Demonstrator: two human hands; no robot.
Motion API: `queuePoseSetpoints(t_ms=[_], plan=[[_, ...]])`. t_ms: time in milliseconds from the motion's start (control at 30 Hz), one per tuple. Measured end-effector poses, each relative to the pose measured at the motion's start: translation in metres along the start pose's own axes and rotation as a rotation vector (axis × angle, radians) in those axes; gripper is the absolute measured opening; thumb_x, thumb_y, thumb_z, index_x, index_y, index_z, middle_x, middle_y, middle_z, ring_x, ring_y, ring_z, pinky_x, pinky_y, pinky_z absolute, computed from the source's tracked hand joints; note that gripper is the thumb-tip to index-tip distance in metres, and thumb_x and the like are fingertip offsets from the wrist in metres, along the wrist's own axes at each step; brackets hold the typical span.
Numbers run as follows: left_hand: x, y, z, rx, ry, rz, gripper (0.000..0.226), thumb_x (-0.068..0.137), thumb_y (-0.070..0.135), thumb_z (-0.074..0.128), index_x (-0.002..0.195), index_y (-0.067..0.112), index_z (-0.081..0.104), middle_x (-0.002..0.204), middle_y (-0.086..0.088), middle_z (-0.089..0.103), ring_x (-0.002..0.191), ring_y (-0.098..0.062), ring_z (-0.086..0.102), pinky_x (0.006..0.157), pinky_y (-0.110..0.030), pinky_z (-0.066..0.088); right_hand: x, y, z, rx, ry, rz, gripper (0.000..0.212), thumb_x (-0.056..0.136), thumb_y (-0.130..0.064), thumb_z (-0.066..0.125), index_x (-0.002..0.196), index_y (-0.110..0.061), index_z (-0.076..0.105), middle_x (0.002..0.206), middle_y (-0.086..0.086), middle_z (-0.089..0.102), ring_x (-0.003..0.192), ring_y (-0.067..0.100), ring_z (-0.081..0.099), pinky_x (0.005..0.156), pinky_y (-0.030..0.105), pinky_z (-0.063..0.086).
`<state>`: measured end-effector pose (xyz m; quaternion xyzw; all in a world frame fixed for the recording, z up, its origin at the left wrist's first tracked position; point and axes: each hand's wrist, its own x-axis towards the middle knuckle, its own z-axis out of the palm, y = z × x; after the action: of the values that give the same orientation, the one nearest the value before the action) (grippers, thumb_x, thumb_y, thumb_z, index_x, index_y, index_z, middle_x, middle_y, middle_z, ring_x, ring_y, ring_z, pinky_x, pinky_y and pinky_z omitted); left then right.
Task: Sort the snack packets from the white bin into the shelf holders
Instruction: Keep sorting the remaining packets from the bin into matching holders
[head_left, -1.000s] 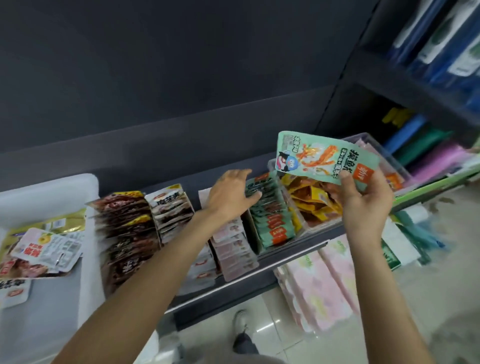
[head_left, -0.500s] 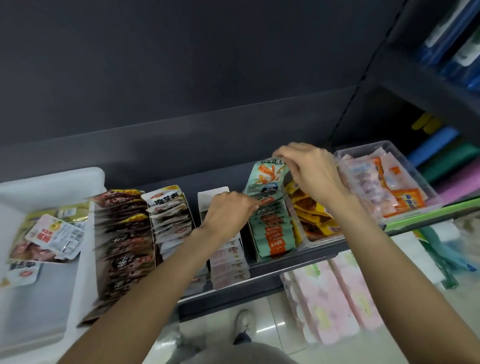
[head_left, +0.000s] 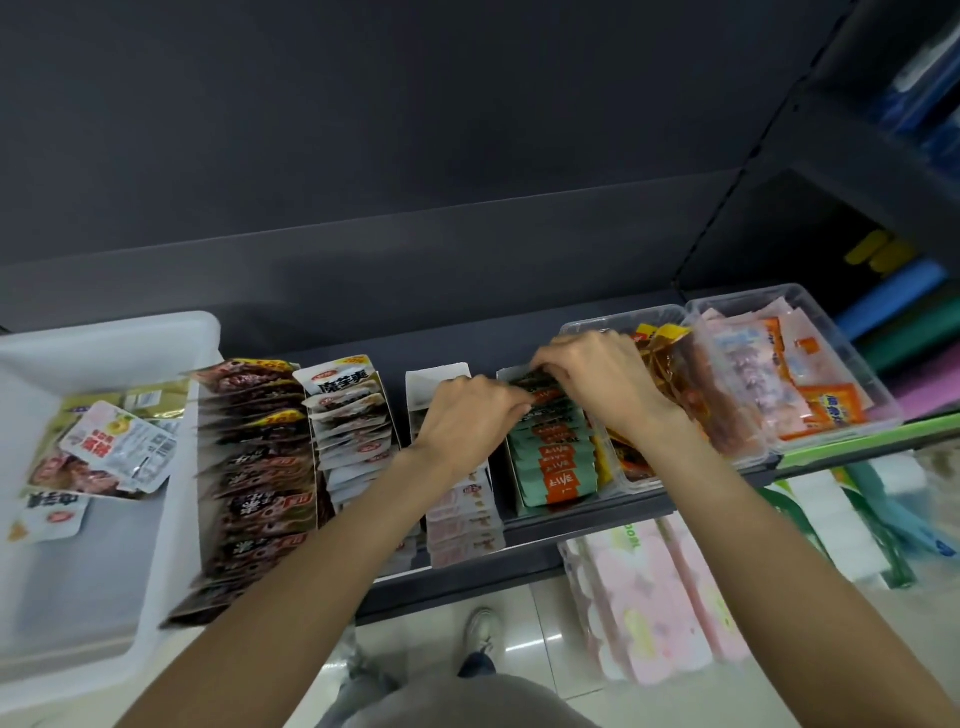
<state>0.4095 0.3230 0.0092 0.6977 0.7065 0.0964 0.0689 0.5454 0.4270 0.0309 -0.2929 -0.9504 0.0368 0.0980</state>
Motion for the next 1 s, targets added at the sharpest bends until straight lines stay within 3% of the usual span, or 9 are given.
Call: queuePoseSetpoints(t_ms=[133, 200, 267, 400, 567, 633, 767, 867, 1000], plan=[[-0.002, -0.002, -0.001, -0.045, 0.06, 0.041, 0.032, 0.097, 0.034, 0.048, 0.126, 0.028, 0.058, 0.121, 0.006, 0.065, 0.111, -0.015, 0.057, 0.093, -0.03, 0.041, -0.002, 0.003, 0.01, 0.012, -0.049, 0.096, 0.027, 0.095, -0.017, 0.049, 0.108, -0.027, 0.07, 0.107, -0.001, 0.07, 0.098, 0.026, 0.065, 0.074, 0.037, 0.051], [-0.01, -0.004, -0.009, -0.065, 0.126, 0.041, 0.033, 0.093, 0.033, 0.054, 0.123, 0.023, 0.061, 0.116, 0.004, 0.067, 0.112, -0.016, 0.055, 0.094, -0.032, 0.04, -0.011, 0.001, 0.009, 0.075, 0.088, 0.146, 0.026, 0.093, -0.017, 0.055, 0.114, -0.025, 0.068, 0.109, 0.002, 0.07, 0.098, 0.025, 0.066, 0.073, 0.037, 0.054], [-0.027, -0.009, -0.022, -0.105, 0.297, 0.013, 0.03, 0.089, 0.034, 0.054, 0.113, 0.021, 0.067, 0.101, 0.004, 0.071, 0.099, -0.017, 0.061, 0.085, -0.033, 0.047, -0.021, -0.012, 0.002, 0.212, 0.289, 0.204, 0.026, 0.093, -0.014, 0.058, 0.116, -0.019, 0.067, 0.107, 0.004, 0.07, 0.094, 0.021, 0.067, 0.072, 0.035, 0.055], [-0.083, -0.038, -0.055, -0.246, 0.677, -0.03, 0.019, 0.089, 0.024, 0.056, 0.097, 0.015, 0.07, 0.08, 0.007, 0.066, 0.079, -0.015, 0.059, 0.077, -0.028, 0.048, -0.027, -0.074, -0.019, 0.551, 0.513, 0.155, 0.023, 0.095, -0.012, 0.055, 0.115, -0.012, 0.067, 0.101, -0.003, 0.07, 0.092, 0.004, 0.065, 0.08, 0.011, 0.046], [-0.175, -0.108, -0.088, -0.164, 0.886, -0.211, 0.02, 0.09, 0.018, 0.052, 0.091, 0.005, 0.068, 0.07, -0.001, 0.058, 0.069, -0.014, 0.049, 0.068, -0.025, 0.04, -0.007, -0.179, -0.015, 0.855, 0.534, -0.001, 0.024, 0.095, -0.014, 0.05, 0.113, -0.009, 0.066, 0.094, -0.004, 0.07, 0.084, 0.004, 0.067, 0.075, 0.019, 0.052], [-0.208, -0.149, -0.087, -0.1, 0.848, -0.323, 0.022, 0.089, 0.021, 0.051, 0.09, 0.006, 0.066, 0.071, -0.001, 0.058, 0.071, -0.014, 0.049, 0.068, -0.026, 0.04, 0.009, -0.22, -0.005, 0.853, 0.455, -0.089, 0.025, 0.094, -0.014, 0.05, 0.112, -0.012, 0.067, 0.095, -0.005, 0.071, 0.082, 0.005, 0.068, 0.07, 0.024, 0.055], [-0.26, -0.241, -0.068, -0.096, 0.57, -0.622, 0.04, 0.079, 0.041, 0.046, 0.102, 0.016, 0.068, 0.096, -0.002, 0.067, 0.09, -0.028, 0.058, 0.069, -0.037, 0.05, 0.046, -0.304, 0.024, 0.654, 0.215, -0.214, 0.024, 0.091, -0.016, 0.05, 0.107, -0.019, 0.068, 0.103, -0.006, 0.07, 0.087, 0.009, 0.065, 0.068, 0.032, 0.056], [-0.281, -0.299, -0.056, -0.2, 0.424, -0.742, 0.045, 0.074, 0.041, 0.049, 0.109, 0.018, 0.066, 0.105, -0.006, 0.067, 0.097, -0.034, 0.06, 0.075, -0.041, 0.05, 0.079, -0.362, 0.052, 0.495, -0.056, -0.212, 0.028, 0.092, -0.014, 0.05, 0.114, -0.021, 0.066, 0.117, -0.004, 0.064, 0.106, 0.017, 0.057, 0.083, 0.034, 0.051], [-0.282, -0.355, -0.045, -0.23, 0.218, -0.777, 0.042, 0.085, 0.027, 0.063, 0.126, 0.016, 0.056, 0.118, -0.013, 0.06, 0.111, -0.035, 0.053, 0.088, -0.041, 0.044, 0.128, -0.411, 0.1, 0.314, -0.299, -0.148, 0.037, 0.094, -0.016, 0.048, 0.13, -0.017, 0.054, 0.133, 0.004, 0.054, 0.121, 0.025, 0.048, 0.094, 0.035, 0.043]])
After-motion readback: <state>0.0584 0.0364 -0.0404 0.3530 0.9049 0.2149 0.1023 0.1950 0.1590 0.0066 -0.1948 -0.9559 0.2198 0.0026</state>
